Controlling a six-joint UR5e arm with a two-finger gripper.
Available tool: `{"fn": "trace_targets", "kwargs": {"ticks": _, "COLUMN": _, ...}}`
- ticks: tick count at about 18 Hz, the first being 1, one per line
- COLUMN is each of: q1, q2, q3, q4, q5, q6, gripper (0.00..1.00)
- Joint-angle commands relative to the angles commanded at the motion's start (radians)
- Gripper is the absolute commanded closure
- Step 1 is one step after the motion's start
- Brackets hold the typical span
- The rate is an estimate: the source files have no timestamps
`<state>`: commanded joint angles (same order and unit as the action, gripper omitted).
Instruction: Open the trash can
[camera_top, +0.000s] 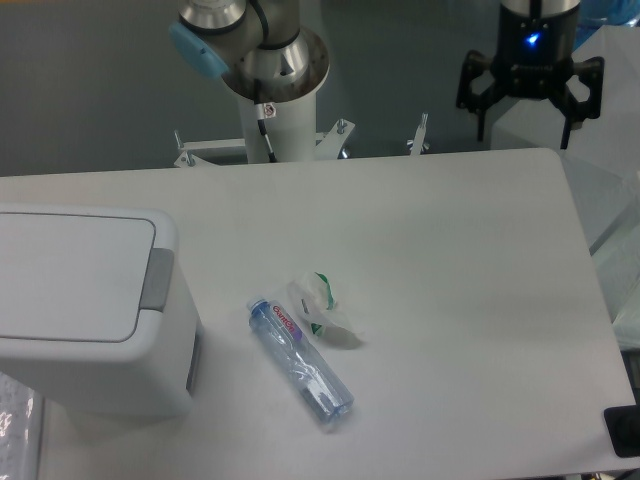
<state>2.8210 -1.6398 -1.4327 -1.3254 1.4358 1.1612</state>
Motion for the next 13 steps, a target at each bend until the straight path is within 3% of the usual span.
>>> {"fn": "trace_targets", "kwargs": {"ticks": 7, "q1": -0.014, "q2": -0.005, "q3": 0.000, "q4": -0.003, "q5": -0.034, "q6": -0.005, "gripper": 0.00}}
{"fn": "trace_targets", "kwargs": {"ticks": 10, "q1": -0.041, "q2": -0.034, "q3": 0.006, "q4": 0.000, "q5": -0.135, "q6": -0.130, "gripper": 0.00}}
{"fn": "trace_targets", "kwargs": {"ticks": 13, "q1": -0.080, "q2": -0.061, "q3": 0.021, "q4": 0.014, "q5": -0.150, "q6": -0.215, "gripper": 0.00}}
